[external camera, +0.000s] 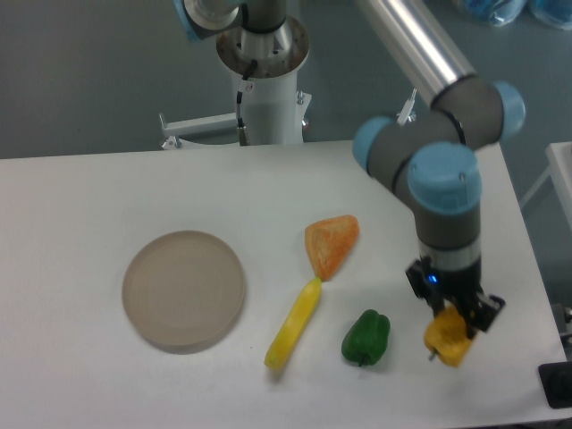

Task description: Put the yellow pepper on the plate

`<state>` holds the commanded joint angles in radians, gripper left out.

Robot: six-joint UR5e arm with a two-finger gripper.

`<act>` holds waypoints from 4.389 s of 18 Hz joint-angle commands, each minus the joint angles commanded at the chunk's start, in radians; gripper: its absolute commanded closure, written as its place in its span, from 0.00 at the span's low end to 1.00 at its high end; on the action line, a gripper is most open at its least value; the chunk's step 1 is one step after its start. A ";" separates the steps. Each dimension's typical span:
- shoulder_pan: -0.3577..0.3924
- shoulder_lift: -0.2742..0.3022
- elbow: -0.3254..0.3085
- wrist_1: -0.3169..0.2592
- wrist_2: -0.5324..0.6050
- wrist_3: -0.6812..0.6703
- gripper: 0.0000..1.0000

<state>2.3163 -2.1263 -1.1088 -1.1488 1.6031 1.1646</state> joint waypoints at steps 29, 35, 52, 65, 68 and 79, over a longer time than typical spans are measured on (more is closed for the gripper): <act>-0.393 0.137 -0.483 0.233 -0.117 -0.744 0.63; -0.397 0.131 -0.522 0.256 -0.118 -0.631 0.62; -0.399 0.111 -0.533 0.256 -0.123 -0.668 0.49; -0.388 0.143 -0.505 0.256 -0.124 -0.668 0.00; -0.329 0.161 -0.468 0.256 -0.121 -0.657 0.00; 0.094 0.141 -0.338 0.256 -0.060 -0.112 0.00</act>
<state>2.4099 -1.9850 -1.4465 -0.8928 1.5432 1.0523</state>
